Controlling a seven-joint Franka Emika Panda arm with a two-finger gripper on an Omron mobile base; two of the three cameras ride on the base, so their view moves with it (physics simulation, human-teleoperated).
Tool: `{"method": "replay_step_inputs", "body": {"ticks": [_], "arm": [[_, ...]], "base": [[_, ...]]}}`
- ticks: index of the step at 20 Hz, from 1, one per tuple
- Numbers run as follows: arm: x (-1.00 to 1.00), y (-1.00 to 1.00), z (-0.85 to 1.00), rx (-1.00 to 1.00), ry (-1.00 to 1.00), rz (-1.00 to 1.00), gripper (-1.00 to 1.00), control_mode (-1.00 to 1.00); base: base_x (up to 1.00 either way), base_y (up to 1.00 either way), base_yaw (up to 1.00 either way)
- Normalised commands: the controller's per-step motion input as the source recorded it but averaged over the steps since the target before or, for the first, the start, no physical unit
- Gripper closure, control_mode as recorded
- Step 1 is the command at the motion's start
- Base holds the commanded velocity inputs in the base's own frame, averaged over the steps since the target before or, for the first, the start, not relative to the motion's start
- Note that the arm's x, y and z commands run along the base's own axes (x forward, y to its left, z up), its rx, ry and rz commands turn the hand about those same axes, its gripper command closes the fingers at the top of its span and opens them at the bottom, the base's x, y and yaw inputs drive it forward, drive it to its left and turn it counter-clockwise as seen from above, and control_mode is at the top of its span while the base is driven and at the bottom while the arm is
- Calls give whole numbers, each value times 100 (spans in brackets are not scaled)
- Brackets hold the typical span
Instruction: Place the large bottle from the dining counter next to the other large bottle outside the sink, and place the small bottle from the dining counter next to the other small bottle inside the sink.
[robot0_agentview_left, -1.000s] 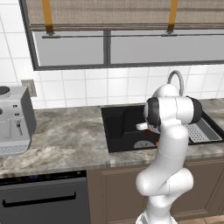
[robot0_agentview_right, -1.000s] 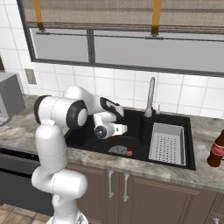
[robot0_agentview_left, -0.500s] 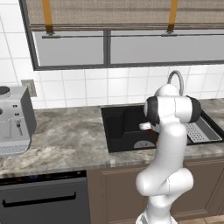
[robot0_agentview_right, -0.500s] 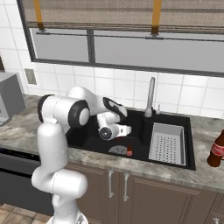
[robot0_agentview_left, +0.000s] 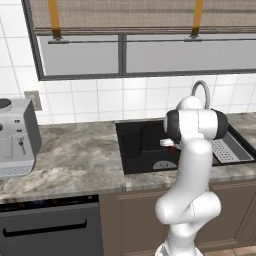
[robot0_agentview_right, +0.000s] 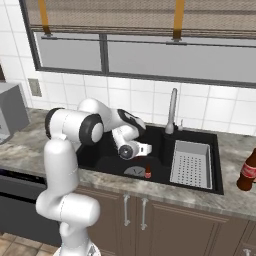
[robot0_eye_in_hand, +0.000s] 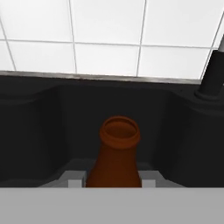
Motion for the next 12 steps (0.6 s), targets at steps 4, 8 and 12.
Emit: {"method": "replay_step_inputs", "body": {"ticks": [4,8,12], "arm": [[0,0,-16,0,0,3,100,-100],[0,0,-24,0,0,3,100,-100],[0,0,-21,0,0,3,100,-100]], "base": [[0,0,0],[0,0,0],[0,0,0]]}}
